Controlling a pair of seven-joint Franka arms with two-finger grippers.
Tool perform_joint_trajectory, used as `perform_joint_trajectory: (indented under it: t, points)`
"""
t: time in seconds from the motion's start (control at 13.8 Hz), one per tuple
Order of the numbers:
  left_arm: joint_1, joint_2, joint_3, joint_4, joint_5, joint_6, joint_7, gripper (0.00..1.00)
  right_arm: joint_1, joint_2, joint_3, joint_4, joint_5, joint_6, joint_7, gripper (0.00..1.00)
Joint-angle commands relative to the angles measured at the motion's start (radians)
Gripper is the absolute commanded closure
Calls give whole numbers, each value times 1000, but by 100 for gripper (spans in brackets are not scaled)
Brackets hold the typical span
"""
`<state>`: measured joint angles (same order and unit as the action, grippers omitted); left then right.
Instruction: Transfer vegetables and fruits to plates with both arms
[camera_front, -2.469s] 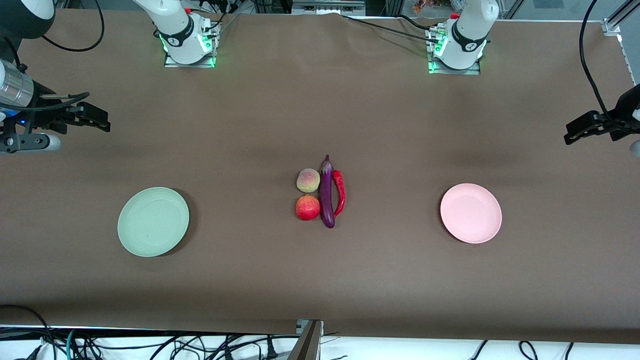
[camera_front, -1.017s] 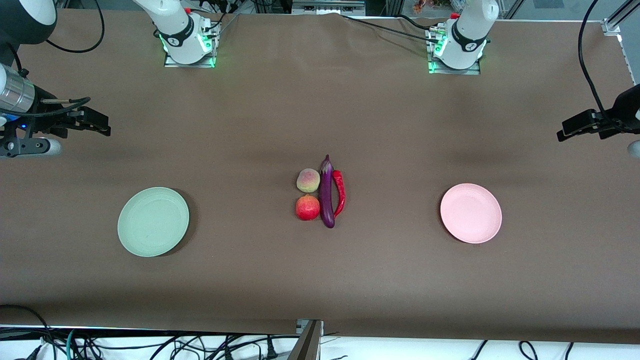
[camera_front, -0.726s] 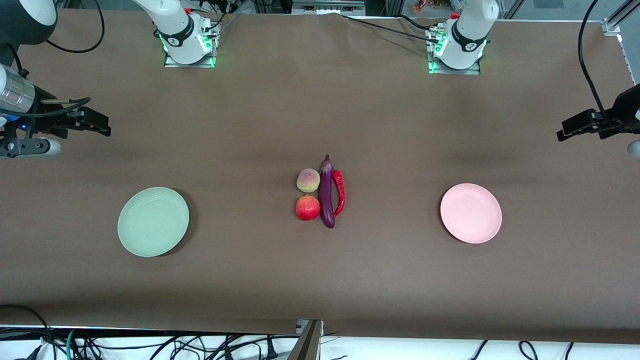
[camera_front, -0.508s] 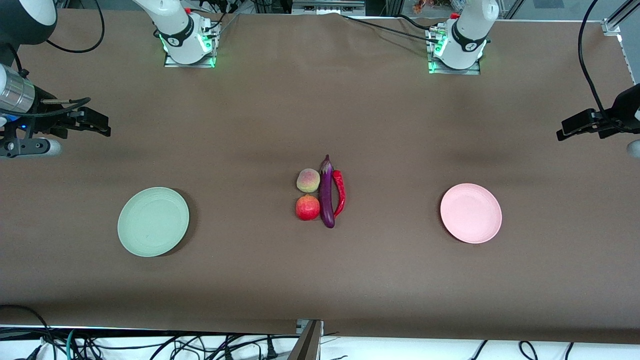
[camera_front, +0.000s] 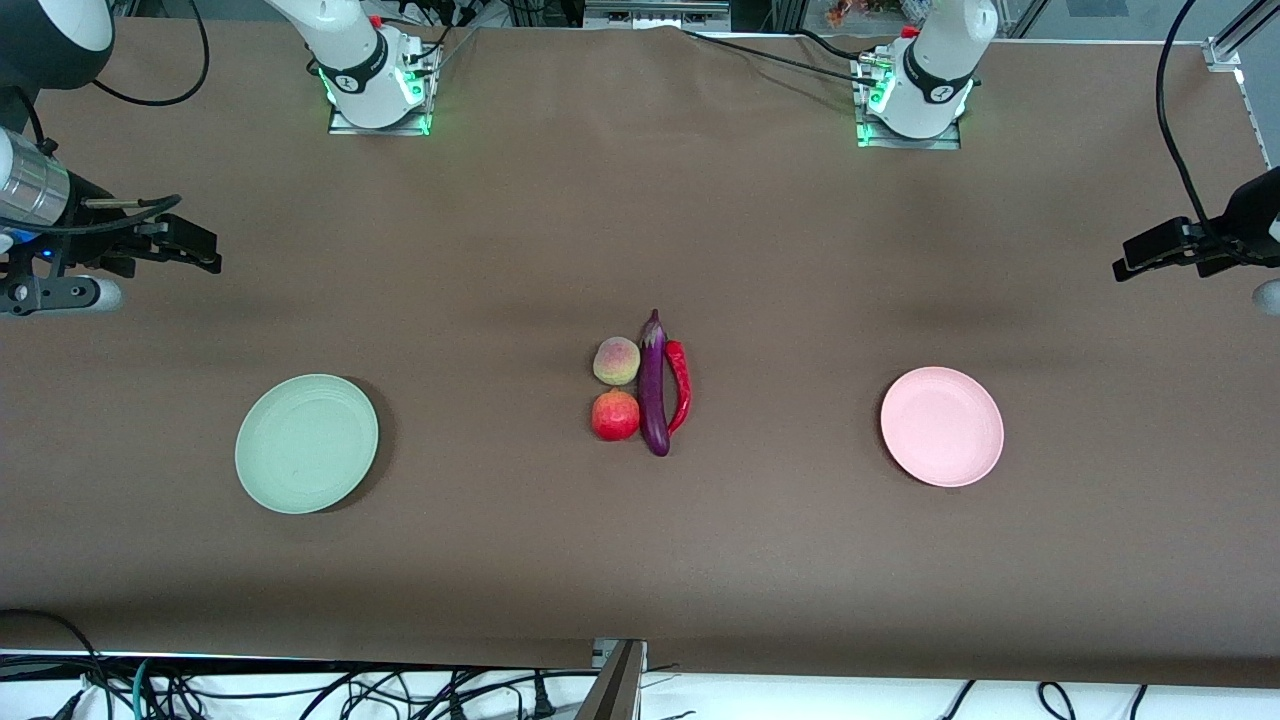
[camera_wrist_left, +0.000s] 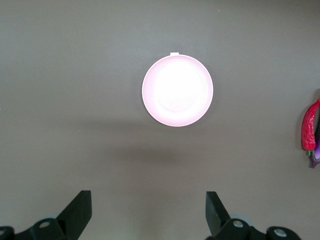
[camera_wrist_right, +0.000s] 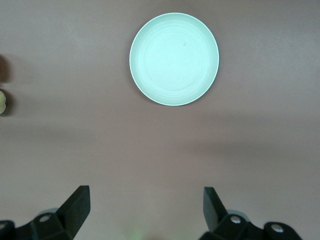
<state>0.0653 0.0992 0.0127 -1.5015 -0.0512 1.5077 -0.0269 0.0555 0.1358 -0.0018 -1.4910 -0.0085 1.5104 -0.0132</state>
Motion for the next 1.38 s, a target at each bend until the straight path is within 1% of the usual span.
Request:
perform_joint_trajectory:
  t: [0.0, 1.31]
  points:
    - [-1, -3, -2, 3, 19, -12, 22, 0, 0, 2, 2, 11, -5, 8, -13, 0]
    - [-2, 2, -4, 3, 20, -11, 22, 0, 0, 11, 2, 21, -4, 33, -4, 0]
